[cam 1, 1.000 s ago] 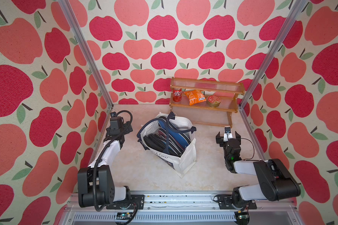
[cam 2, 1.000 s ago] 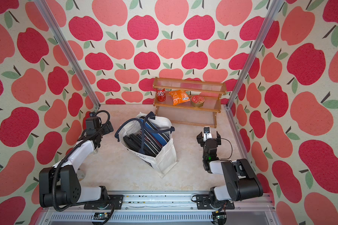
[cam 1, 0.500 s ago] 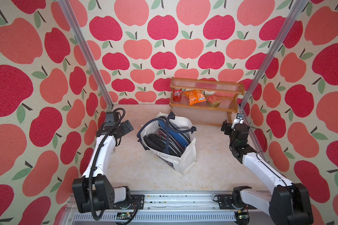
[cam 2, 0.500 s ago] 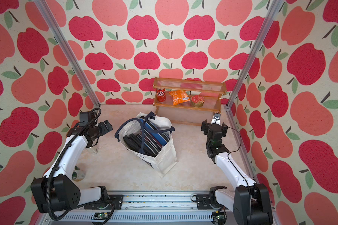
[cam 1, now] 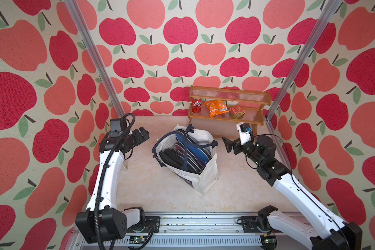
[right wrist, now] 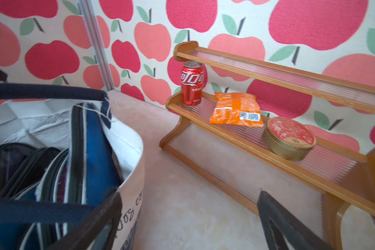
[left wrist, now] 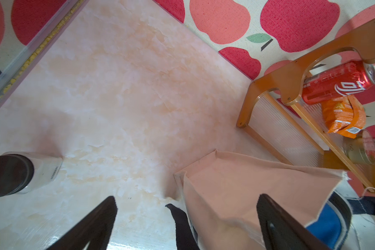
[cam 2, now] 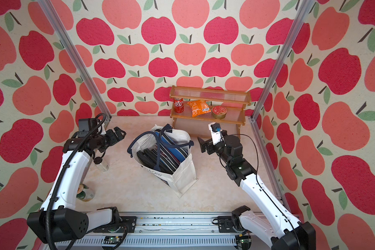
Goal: Remove the ping pong set from the canvas bag
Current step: Adjust the canvas bag at the center of the board.
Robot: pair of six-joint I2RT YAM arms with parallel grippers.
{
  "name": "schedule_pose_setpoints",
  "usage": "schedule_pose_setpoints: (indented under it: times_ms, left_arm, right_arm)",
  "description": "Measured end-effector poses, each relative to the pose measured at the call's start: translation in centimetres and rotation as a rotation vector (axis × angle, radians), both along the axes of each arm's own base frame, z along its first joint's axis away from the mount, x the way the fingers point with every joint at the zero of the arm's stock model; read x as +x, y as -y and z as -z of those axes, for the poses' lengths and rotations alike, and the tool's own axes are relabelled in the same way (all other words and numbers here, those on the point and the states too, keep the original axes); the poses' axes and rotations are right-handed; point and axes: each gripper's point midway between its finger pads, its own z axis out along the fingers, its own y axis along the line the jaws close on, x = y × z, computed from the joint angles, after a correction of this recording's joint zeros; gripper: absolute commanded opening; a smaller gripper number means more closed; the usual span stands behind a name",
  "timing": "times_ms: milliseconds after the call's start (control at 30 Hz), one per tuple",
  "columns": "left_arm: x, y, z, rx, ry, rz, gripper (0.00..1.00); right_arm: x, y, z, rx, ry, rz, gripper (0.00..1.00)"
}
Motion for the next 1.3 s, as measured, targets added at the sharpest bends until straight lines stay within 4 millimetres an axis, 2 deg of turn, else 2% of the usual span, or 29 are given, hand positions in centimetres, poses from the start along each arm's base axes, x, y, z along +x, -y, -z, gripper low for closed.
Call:
schedule_pose_setpoints:
  times_ms: [133,267,433,600,767,933,1133,1300]
  left_arm:
    - [0.4,0.5,-0.6,-0.024,0.006,0.025,0.99]
    - [0.9,1.1,-0.8,-0.034,-0.002,0.048,0.99]
    - [1.5,2.4,-0.7,-0.036,-0.015,0.09,0.99]
    - [2.0,4.7,-0.7,-0.032,-0.031,0.158,0.99]
    - [1.5,6.9,-0.9,-0.015,-0.034,0.227,0.99]
    - [0.4,8.4,-1.2,0.004,-0.027,0.276,1.0]
    - [-2.7,9.4,-1.9,0.018,0.012,0.312,0.99]
    - [-5.1,9.2,-1.0,0.027,-0.002,0.318,1.0]
  right_arm:
    - [-2.1,-2.2,1.4,-0.056,0.027,-0.145,0.99]
    - [-3.8,-4.0,1.8,-0.09,0.067,-0.26,0.99]
    - [-4.7,-5.5,1.4,-0.117,0.133,-0.329,0.99]
    - [-5.1,-7.5,2.3,-0.157,0.159,-0.379,0.99]
    - [-4.8,-8.3,2.4,-0.176,0.189,-0.366,0.99]
    - [-4.0,-8.2,1.2,-0.159,0.235,-0.324,0.99]
    - [-2.5,-8.7,-0.8,-0.135,0.269,-0.28,0.99]
    - [-1.1,-8.5,-2.4,-0.097,0.287,-0.21,0.99]
